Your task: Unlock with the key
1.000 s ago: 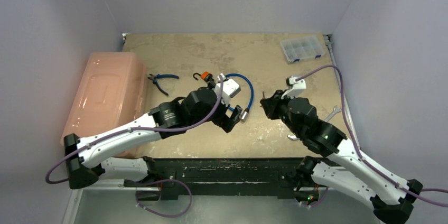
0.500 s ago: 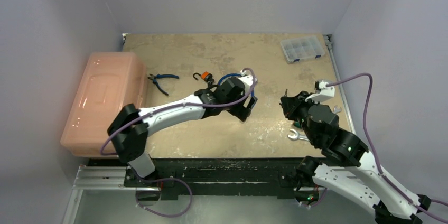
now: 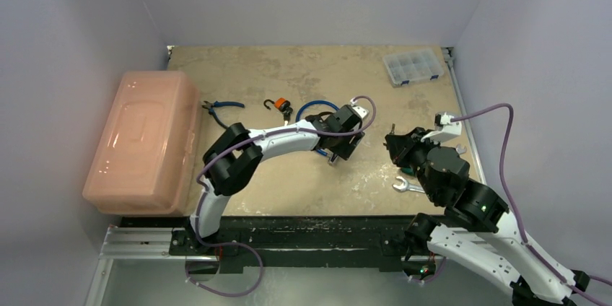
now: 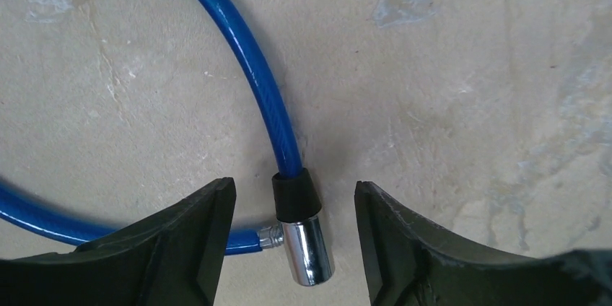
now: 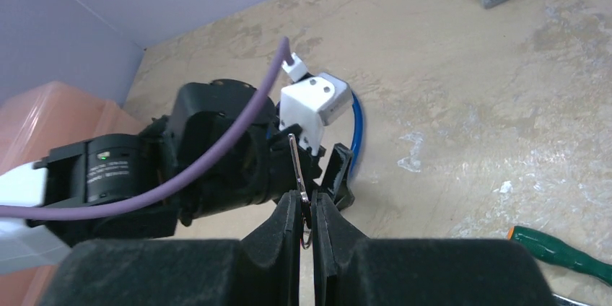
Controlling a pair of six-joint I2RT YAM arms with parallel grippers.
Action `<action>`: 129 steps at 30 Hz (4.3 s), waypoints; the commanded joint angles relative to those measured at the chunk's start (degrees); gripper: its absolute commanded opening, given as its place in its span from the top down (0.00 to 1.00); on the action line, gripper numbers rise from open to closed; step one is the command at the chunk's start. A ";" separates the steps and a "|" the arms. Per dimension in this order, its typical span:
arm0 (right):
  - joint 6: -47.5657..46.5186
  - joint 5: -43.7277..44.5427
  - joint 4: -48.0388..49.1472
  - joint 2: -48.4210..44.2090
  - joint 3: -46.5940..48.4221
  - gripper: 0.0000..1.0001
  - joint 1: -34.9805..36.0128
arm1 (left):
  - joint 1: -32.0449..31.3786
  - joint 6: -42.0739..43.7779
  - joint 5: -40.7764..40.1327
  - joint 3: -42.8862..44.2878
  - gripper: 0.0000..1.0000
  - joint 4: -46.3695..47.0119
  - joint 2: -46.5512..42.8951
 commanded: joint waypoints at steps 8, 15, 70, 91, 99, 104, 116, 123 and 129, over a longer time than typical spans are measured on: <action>0.87 -1.54 1.25 -0.41 0.04 1.00 -0.11 | 0.16 -1.02 -3.64 0.83 0.51 -2.09 4.17; 0.78 -1.68 1.76 0.06 -0.18 1.00 -0.11 | -0.28 -2.88 -5.75 -1.00 0.88 -2.34 5.09; 14.39 -37.59 37.08 20.47 -22.24 1.00 -0.18 | 6.08 -50.54 -9.43 -43.57 1.00 26.25 -35.62; 7.61 -47.40 45.71 44.60 -14.44 1.00 -0.20 | 7.09 -48.44 -8.46 -45.63 1.00 27.60 -38.78; 6.96 -47.20 45.54 46.62 -13.66 1.00 -0.61 | 7.12 -48.57 -8.78 -46.30 1.00 28.05 -39.44; 6.69 -47.29 45.59 47.22 -13.70 1.00 -1.07 | 7.12 -48.43 -9.21 -46.68 1.00 27.88 -40.35; 6.06 -47.51 45.21 47.49 -12.82 1.00 -1.60 | 7.19 -48.44 -8.96 -47.30 1.00 28.26 -40.94; 5.80 -47.32 44.64 47.43 -12.17 1.00 -1.86 | 7.18 -48.44 -9.00 -47.46 1.00 28.32 -41.20; 5.52 -46.89 43.96 46.80 -12.06 1.00 -2.13 | 7.17 -48.45 -9.09 -47.59 1.00 28.36 -41.40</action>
